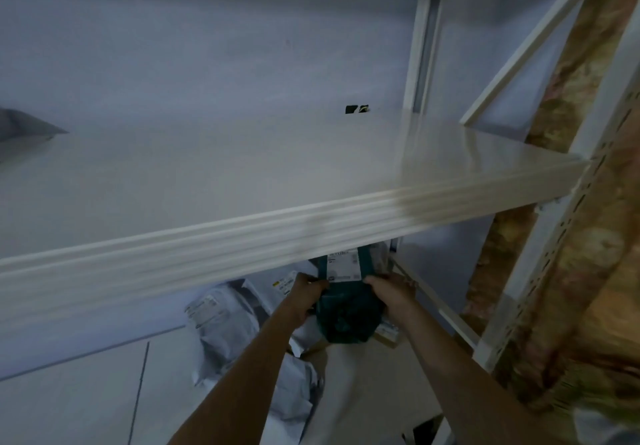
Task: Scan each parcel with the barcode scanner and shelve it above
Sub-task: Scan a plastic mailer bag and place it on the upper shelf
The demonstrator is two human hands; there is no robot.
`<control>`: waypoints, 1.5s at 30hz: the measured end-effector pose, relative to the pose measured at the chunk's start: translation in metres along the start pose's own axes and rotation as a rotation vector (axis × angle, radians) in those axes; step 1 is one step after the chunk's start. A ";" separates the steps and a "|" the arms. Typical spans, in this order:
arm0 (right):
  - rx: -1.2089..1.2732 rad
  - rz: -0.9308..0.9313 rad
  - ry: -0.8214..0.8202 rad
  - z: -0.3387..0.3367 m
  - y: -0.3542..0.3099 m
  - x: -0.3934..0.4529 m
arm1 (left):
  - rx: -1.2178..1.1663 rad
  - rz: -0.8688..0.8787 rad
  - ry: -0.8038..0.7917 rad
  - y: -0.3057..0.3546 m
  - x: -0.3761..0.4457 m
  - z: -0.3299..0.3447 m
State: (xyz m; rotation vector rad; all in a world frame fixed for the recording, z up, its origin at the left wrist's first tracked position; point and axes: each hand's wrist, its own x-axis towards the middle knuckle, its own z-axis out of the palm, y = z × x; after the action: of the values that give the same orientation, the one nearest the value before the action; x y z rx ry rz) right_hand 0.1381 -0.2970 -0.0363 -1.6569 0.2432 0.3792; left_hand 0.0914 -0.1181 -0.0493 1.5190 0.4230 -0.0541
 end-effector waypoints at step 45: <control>-0.136 0.031 -0.807 0.489 0.125 -0.286 | -0.060 -0.291 0.840 -0.169 -0.369 -0.514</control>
State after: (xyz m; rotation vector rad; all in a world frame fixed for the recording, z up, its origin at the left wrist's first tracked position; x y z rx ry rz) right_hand -0.2231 0.1538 -0.0847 -1.5035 -0.3678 1.0634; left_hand -0.4211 0.2867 -0.0958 1.3569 1.2997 0.3798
